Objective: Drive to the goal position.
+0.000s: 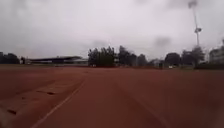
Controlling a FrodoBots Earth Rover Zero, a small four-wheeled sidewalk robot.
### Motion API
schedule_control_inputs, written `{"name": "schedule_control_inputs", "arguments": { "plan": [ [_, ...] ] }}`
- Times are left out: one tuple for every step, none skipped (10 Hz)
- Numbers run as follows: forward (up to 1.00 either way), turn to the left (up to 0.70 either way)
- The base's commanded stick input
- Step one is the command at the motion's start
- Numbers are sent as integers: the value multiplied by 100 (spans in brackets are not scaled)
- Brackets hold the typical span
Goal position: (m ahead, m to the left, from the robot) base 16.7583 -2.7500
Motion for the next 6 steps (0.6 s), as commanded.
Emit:
{"name": "schedule_control_inputs", "arguments": {
  "plan": [
    [50, 0],
    [50, 0],
    [50, 0],
    [50, 0],
    [50, 0],
    [50, 0]
  ]
}}
